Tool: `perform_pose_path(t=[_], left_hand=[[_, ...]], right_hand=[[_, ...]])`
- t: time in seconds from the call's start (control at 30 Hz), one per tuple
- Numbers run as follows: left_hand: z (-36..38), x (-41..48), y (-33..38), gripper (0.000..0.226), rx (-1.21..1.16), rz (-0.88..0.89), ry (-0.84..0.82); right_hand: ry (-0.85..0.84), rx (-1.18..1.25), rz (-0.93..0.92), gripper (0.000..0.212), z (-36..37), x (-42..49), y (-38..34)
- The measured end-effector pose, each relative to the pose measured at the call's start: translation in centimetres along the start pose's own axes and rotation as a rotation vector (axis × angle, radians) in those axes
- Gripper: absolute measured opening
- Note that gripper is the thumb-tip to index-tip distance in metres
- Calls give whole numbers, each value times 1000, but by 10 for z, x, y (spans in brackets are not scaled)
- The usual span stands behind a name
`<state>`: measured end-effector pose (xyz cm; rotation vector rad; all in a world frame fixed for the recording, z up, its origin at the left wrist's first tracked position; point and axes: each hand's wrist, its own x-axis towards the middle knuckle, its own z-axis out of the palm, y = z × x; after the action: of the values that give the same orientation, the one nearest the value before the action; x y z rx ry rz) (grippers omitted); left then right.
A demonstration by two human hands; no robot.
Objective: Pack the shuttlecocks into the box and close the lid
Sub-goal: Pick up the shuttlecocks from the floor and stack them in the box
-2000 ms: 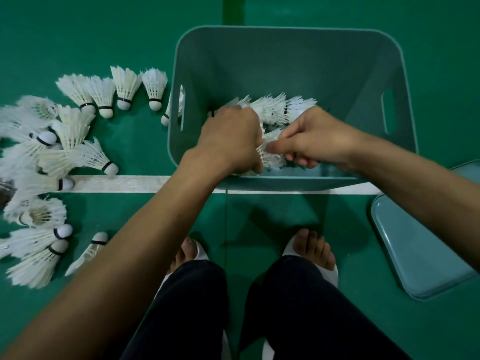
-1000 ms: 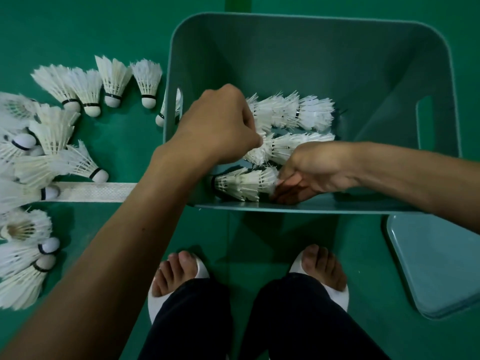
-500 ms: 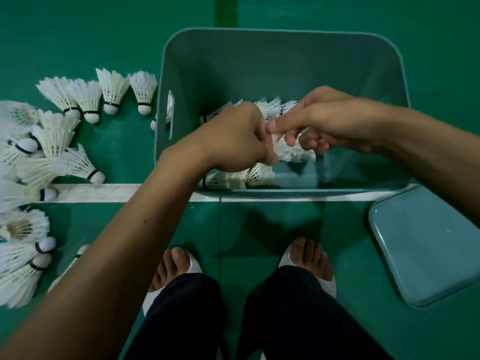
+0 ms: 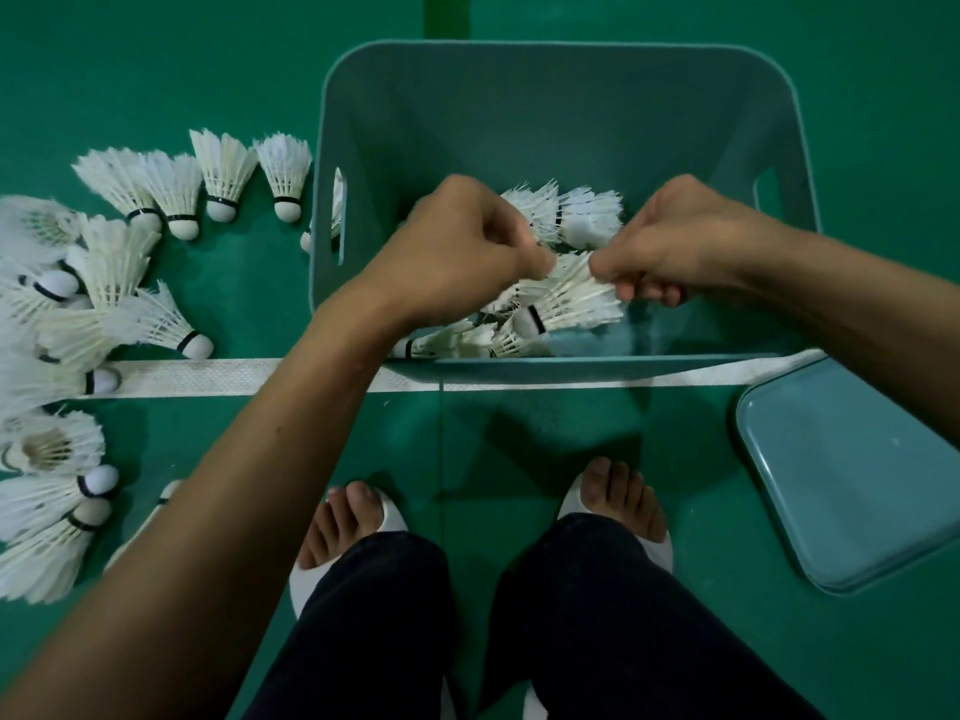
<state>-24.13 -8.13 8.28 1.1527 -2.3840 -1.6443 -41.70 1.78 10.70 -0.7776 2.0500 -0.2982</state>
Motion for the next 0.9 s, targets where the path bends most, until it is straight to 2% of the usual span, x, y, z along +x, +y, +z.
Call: perform_pose_path(t=[0.07,0.13,0.2,0.3,0.43,0.6,0.77,0.9], left_hand=[[-4,1,-5,22,200,29,85],[-10,-2,-6,19,425,-11,56],[-13,-2,-8,19,577,-136,-135],[-12,2,-8,32,723,-299,-436],[-4,9,-7,40,817,-317,-607],[-3,13,-4,38,750,-344,-628],[-8,14,-2,41,751,-361,-593],[-10,8,0,41,754,-338,-564]], right_hand=[[66,-45,30,23,-4,5,8],[84,-102,57,22,-6,8,13],[66,-138,79,22,-5,12,15],[13,-161,124,19,4,22,11],[-184,-101,192,16,21,34,1],[-379,-80,246,16,31,43,0],[-379,-116,182,7,43,46,2],[-363,-300,112,21,52,44,2]])
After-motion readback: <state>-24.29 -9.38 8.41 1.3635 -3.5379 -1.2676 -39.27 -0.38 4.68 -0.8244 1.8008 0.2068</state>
